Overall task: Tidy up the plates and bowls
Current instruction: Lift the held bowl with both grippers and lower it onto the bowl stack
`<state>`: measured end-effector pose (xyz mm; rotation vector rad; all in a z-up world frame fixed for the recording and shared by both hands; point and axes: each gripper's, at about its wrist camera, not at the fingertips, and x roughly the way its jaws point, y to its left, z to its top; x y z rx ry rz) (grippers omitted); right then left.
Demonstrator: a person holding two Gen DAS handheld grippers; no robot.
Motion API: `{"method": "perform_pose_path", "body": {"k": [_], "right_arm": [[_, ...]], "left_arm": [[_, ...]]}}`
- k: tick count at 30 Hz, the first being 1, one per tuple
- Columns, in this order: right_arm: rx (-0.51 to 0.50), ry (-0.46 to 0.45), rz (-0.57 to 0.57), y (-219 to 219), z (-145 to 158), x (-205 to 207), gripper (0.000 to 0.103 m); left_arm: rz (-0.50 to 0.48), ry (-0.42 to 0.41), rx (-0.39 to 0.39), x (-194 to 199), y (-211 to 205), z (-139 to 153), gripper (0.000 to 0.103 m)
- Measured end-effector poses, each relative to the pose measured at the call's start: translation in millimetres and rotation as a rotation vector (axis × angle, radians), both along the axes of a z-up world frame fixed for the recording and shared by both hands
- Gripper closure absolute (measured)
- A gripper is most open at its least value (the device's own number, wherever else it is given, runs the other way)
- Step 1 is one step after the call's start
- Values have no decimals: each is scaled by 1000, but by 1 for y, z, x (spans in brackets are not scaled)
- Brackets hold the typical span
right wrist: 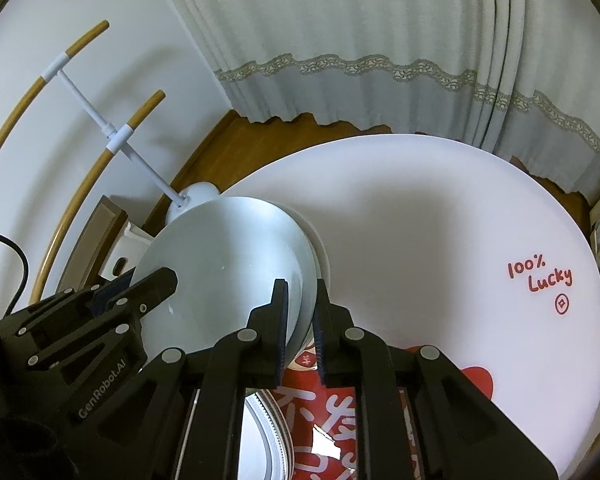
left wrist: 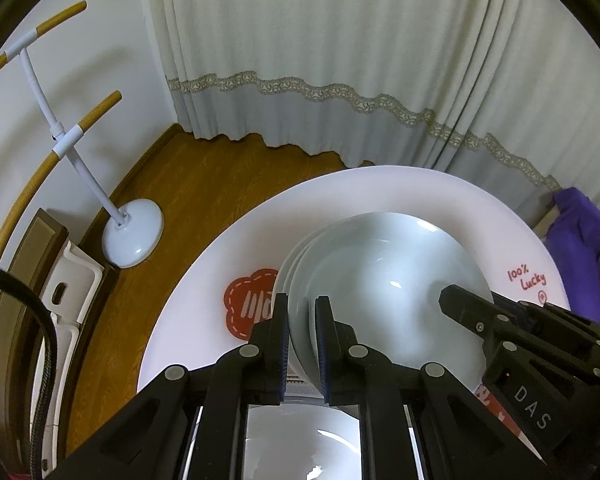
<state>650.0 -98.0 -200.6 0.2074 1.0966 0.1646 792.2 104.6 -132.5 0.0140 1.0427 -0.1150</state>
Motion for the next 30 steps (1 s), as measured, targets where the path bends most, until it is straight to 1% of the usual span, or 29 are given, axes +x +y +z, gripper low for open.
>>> {"method": "perform_pose_path", "body": {"k": [5, 9, 15, 20, 23, 30], "right_arm": [[-17, -8, -11, 2, 0, 1, 90], [-21, -10, -10, 4, 0, 1, 87], [-33, -1, -19, 4, 0, -1, 85], [-35, 5, -22, 3, 2, -2, 85], [-46, 2, -24, 3, 4, -4, 85], [-36, -7, -30, -1, 7, -10, 84]], "left_arm": [[4, -2, -2, 2, 0, -3, 95], [4, -3, -2, 2, 1, -4, 95], [3, -3, -10, 1, 0, -5, 95], [7, -8, 8, 0, -1, -5, 94], [5, -5, 3, -2, -4, -6, 94], [4, -5, 1, -2, -3, -5, 94]]}}
